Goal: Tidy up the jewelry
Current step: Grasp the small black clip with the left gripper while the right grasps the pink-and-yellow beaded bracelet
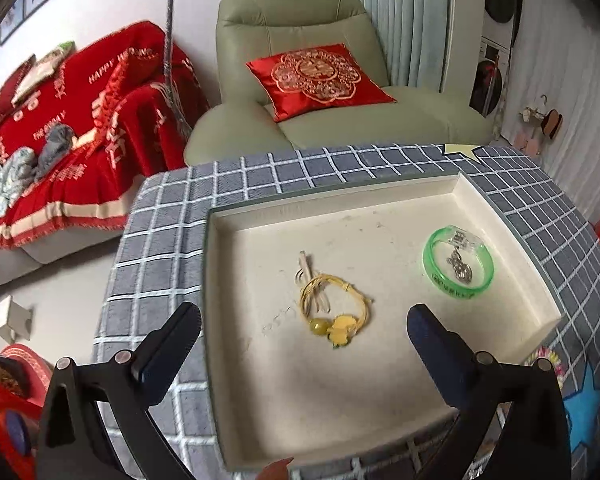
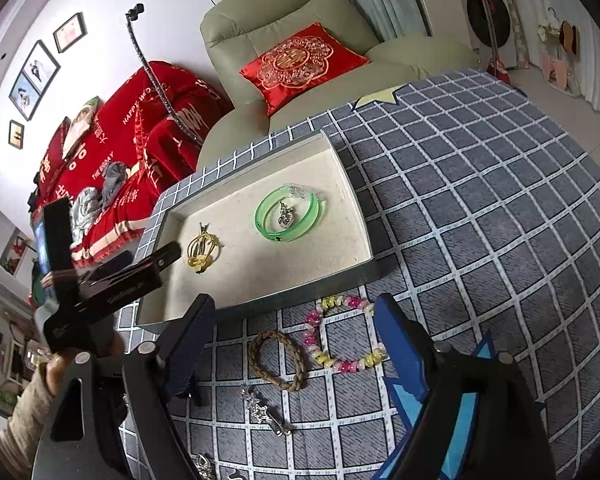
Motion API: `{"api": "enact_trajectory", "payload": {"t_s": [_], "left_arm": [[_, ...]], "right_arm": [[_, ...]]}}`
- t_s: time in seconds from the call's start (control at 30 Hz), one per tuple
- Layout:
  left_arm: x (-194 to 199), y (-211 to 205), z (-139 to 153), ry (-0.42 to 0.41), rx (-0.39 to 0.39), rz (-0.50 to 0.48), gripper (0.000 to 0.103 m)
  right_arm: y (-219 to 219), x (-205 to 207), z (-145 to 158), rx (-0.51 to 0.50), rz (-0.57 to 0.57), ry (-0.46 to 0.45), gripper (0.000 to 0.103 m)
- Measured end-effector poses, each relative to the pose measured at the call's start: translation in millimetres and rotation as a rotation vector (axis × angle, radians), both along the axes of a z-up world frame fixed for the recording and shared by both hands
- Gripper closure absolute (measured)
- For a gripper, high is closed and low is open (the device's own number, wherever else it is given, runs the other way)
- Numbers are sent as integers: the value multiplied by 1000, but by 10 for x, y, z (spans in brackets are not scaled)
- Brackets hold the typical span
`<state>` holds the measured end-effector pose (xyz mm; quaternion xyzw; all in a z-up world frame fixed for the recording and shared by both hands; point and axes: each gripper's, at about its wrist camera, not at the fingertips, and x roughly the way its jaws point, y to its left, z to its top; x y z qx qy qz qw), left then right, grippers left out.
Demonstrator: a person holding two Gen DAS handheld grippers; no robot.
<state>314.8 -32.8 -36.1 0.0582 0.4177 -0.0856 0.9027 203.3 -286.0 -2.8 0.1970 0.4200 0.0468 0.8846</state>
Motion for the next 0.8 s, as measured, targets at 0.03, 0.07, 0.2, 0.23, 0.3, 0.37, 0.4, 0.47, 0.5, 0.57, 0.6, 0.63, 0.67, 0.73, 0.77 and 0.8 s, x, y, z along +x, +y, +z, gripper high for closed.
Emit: {"api": "enact_trajectory", "payload": {"t_s": [0.03,0.07,0.2,0.23,0.3,0.37,0.4,0.47,0.5,0.57,0.6,0.63,0.67,0.73,0.77,0.8], "left_arm": [[-39,3,-29,-13,8,1,0],[-82,8,-57,-26,12,-1,0],[-251,79,-198,-41,7,0,0],[-279,93,-231,-35,1,0,0],[-338,108,-313,-6,-18,-18,0],[-416,117,-448,22,-33,-21,0],[-441,133,-464,31,-39,-24,0],[-522,127,-609,56,-51,-16,0],[-565,116,-625,65,-56,-11,0],[-609,101,-724,86,-72,-1,0],[-636,86,-709,92,-79,3,0],[-658,64,-736,96,-82,4,0],[-686,35,-757,99,-81,7,0],[-751,-26,-739,103,-68,9,0],[-772,-61,-765,107,-60,9,0],[-822,-27,-717,108,-56,10,0]], "right_arm": [[-6,-47,9,-1,-3,-15,18],[-11,-78,18,0,-6,-26,18],[9,-142,24,-17,22,1,18],[14,-154,16,-35,30,20,18],[2,-184,-3,-55,33,39,18],[-28,-242,-33,-61,25,45,18],[-42,-259,-47,-62,23,50,18],[-68,-301,-100,-64,22,69,18],[-74,-314,-118,-66,21,74,18],[-87,-346,-179,-82,16,94,18],[-90,-351,-200,-89,14,101,18],[-98,-360,-230,-100,11,111,18],[-109,-365,-259,-108,8,122,18],[-133,-376,-295,-113,4,132,18],[-147,-374,-308,-115,0,134,18],[-165,-371,-319,-118,-5,137,18]]}}
